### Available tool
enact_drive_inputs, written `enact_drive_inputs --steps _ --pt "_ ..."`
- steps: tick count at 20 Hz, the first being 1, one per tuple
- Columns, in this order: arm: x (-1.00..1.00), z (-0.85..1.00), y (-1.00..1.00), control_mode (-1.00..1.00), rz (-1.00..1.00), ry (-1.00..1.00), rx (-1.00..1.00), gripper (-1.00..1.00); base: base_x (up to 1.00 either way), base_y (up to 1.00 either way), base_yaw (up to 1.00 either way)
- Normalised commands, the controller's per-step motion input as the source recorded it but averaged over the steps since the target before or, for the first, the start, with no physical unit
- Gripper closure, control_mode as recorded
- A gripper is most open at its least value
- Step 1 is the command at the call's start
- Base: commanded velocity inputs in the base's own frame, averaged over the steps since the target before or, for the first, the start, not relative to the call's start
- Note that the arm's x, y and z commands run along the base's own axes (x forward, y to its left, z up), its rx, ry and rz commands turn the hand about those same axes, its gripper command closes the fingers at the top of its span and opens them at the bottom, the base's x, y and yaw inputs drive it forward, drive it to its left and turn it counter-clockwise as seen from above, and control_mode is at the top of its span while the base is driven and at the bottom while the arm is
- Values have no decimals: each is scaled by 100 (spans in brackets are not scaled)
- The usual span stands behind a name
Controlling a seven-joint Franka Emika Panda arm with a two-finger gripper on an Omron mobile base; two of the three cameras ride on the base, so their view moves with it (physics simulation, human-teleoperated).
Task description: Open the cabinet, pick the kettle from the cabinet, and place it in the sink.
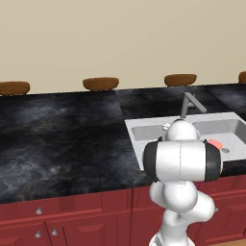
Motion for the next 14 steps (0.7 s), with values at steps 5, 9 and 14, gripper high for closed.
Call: enact_drive_inputs --steps 5,9,14 --pt "16 -17 -12 -100 0 -1 0 100 0 0 0" --pt "21 -18 -8 -100 0 -5 0 100 0 0 0" --pt "16 -17 -7 -100 0 -7 0 100 0 0 0"
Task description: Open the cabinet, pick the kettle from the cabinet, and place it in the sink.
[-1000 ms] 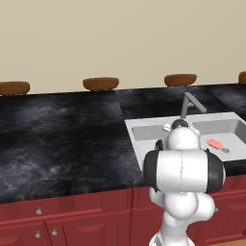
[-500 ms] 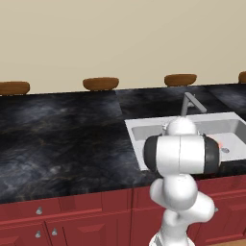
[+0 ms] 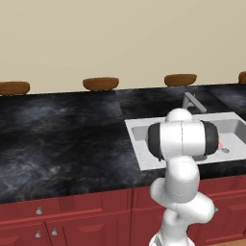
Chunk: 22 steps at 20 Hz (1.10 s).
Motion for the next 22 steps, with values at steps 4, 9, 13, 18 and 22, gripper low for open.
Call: enact_drive_inputs --steps 4,9,13,18,22 --pt "12 -16 -8 -100 0 -8 0 100 0 0 0" --pt "17 -11 -11 -100 0 -4 0 100 0 0 0" --pt "16 -11 -14 -100 0 -3 0 100 0 0 0" --pt "14 -5 -17 -100 0 0 0 100 0 0 0" --pt "10 -4 -23 -100 0 0 0 100 0 0 0"
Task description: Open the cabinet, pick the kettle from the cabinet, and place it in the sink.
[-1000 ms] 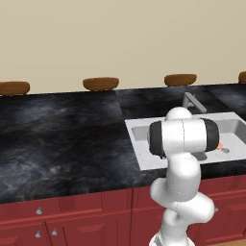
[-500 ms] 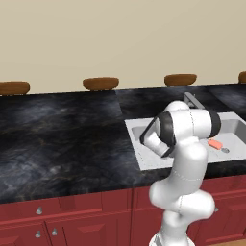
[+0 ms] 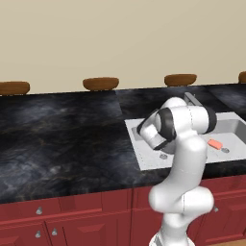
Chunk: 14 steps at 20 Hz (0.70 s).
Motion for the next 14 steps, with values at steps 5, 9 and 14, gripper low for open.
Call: enact_drive_inputs --steps 5,9,14 --pt "12 -8 -19 -100 0 0 0 100 0 0 0" --pt "0 -22 -16 -100 0 0 0 100 0 0 0" --pt "-4 -27 -15 -100 0 0 0 100 0 0 0"
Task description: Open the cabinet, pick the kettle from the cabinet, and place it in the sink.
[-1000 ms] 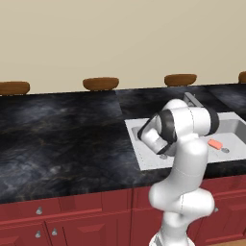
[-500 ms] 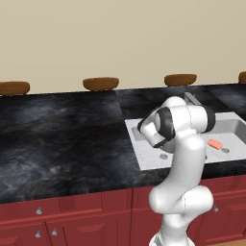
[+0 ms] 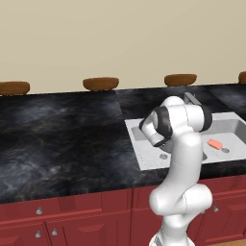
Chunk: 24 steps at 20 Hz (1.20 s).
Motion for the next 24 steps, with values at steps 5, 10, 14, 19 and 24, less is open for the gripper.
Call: enact_drive_inputs --steps 5,10,14,19,24 --pt "0 -29 -9 -100 0 -1 0 100 0 0 0" --pt "0 -33 -6 -100 0 -1 0 100 0 0 0" --pt "0 -31 -5 -100 0 0 0 100 0 0 0" --pt "0 -29 -4 -100 0 -1 0 100 0 0 0" --pt "-3 -27 -7 -100 0 -1 0 100 0 0 0"
